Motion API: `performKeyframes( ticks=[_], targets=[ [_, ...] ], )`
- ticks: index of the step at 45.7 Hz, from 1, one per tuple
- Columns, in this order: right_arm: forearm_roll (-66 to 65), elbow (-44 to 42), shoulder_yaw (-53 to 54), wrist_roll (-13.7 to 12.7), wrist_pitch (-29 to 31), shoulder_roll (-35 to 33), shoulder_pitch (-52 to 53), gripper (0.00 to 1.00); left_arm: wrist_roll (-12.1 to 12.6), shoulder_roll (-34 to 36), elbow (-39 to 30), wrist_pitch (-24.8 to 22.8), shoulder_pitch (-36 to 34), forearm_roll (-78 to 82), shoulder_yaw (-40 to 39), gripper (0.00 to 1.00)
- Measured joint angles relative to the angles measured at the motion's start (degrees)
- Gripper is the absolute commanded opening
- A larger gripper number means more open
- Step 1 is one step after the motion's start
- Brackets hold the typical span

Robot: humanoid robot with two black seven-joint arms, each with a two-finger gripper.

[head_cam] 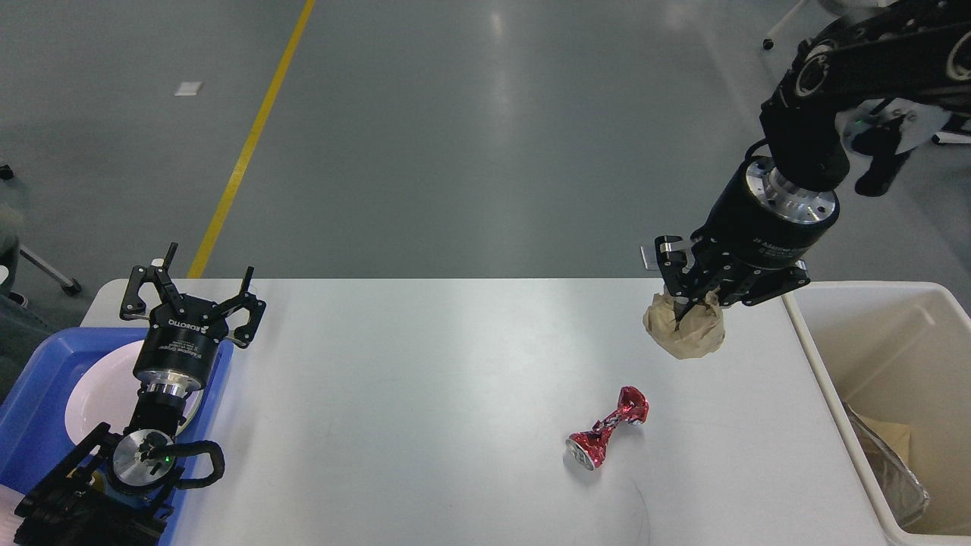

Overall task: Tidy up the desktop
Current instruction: 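Lift the bread piece and carry it into the white bin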

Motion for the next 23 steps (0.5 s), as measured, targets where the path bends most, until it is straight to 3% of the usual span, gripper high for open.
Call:
performKeyframes(
  ticks=[10,23],
  targets=[
    [-0.6,7.3,-6.4,3.0,-2.6,-1.0,7.2,0.00,0.0,0.0,0.0,0.0,0.0,0.0,0.0,0.96],
    [2.5,7.3,-12.0,3.4,-8.0,-5.7,7.6,0.00,0.0,0.0,0.0,0.0,0.0,0.0,0.0,0.96]
  ],
)
